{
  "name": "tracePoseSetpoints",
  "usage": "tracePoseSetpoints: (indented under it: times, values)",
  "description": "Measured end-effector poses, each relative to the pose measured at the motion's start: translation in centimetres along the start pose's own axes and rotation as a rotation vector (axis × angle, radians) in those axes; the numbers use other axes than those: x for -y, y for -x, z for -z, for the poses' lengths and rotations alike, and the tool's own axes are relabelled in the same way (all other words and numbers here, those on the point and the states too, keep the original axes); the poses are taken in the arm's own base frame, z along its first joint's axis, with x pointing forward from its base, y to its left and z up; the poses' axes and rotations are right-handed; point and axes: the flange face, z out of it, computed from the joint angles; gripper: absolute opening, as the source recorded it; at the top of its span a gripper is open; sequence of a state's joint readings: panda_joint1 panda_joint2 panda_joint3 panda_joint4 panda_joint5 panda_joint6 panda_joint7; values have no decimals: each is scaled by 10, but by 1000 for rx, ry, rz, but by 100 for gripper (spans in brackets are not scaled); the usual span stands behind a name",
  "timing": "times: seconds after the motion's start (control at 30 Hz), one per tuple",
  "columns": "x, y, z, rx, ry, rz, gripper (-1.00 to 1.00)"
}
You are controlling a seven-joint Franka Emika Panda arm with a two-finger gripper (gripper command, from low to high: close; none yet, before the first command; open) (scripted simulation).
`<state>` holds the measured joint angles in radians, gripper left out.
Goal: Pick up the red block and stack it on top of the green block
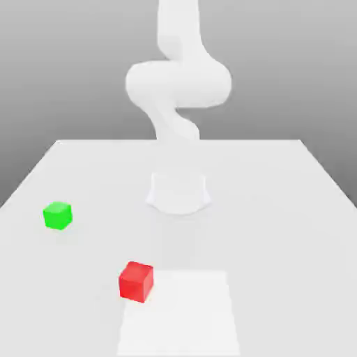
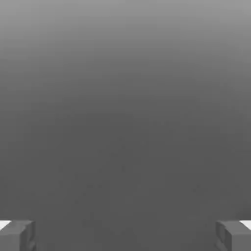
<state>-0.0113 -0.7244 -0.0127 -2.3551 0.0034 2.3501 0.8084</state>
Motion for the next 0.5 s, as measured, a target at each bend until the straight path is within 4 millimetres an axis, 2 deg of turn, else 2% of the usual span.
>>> tracePoseSetpoints:
  times: [0.1,0.23,0.37,0.5]
  values:
    - [-27,5,-78,72,90,-46,0]
    - [-76,26,-167,160,210,-105,0]
    - [-137,60,-241,246,335,-165,0]
    - [-210,109,-299,334,475,-229,0]
